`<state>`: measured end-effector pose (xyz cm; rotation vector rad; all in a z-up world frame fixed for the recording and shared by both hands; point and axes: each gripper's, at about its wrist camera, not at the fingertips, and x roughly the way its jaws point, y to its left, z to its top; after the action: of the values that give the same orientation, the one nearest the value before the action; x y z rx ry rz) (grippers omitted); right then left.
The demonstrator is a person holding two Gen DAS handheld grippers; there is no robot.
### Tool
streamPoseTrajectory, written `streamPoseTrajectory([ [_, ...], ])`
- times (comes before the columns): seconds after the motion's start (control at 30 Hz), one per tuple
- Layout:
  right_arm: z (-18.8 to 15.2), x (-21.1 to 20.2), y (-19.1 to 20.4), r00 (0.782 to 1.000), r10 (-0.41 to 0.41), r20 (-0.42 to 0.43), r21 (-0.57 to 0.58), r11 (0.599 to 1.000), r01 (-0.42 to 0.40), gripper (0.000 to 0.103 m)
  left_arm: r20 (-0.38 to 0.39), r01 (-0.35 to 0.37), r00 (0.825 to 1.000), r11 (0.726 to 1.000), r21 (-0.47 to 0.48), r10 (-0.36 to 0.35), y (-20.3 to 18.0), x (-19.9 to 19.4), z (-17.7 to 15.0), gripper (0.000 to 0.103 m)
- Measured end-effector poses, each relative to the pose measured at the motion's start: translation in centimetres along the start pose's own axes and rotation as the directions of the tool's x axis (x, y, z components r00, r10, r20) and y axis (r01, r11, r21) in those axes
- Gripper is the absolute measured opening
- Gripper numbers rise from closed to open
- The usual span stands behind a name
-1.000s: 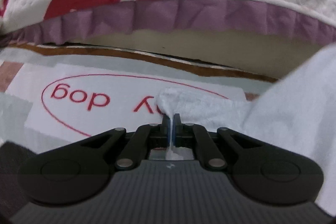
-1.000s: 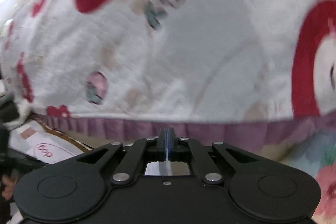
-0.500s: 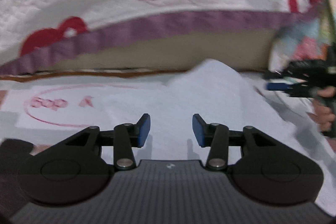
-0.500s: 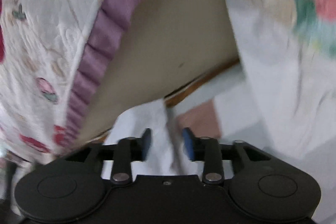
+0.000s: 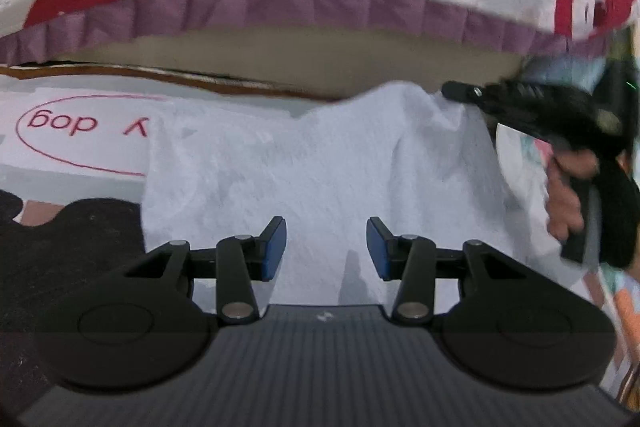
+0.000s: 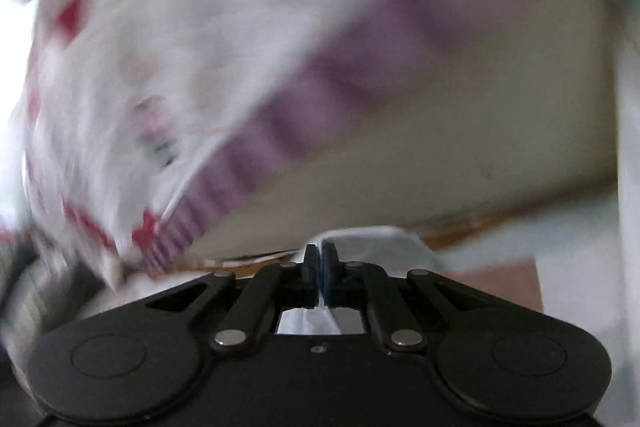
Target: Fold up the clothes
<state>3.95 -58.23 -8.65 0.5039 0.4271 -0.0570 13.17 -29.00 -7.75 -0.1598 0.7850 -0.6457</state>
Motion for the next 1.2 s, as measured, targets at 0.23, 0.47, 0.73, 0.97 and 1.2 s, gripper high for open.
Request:
streamPoseTrajectory([
  [0.23,-5.5,-1.0,11.0,0.985,0.060,-0.162,-0.407,0.905,-0.122,0.005,0.106,0.058,0.993,0.997,-0.047,-0.052,0.8,-2.1,0.7,0.043],
  [0.47,-7.8,-4.5,11.4,0.982,0.023,-0.187,-0.508,0.853,-0.117,0.022,0.070,0.070,0.995,0.998,0.007,-0.070,0.1,-1.3,-0.2,0.045],
  [0.73,-9.6,-5.3,11.5,0.966,-0.207,-0.152,-0.763,0.646,0.019,0.022,0.007,0.060,0.998,0.997,0.054,-0.060,-1.3,0.2,-1.6,0.045],
  [0.97,-12.8,-0.6,11.6,0.927,-0.357,-0.119,-0.982,0.183,-0.055,0.027,0.012,0.037,0.999,0.999,0.010,-0.037,-0.4,0.1,-1.7,0.045],
  [1.2,-12.8,-0.5,11.8,0.958,-0.287,-0.010,-0.978,0.202,0.051,0.051,0.022,0.008,1.000,1.000,-0.007,-0.008,0.1,-0.1,-1.7,0.045],
])
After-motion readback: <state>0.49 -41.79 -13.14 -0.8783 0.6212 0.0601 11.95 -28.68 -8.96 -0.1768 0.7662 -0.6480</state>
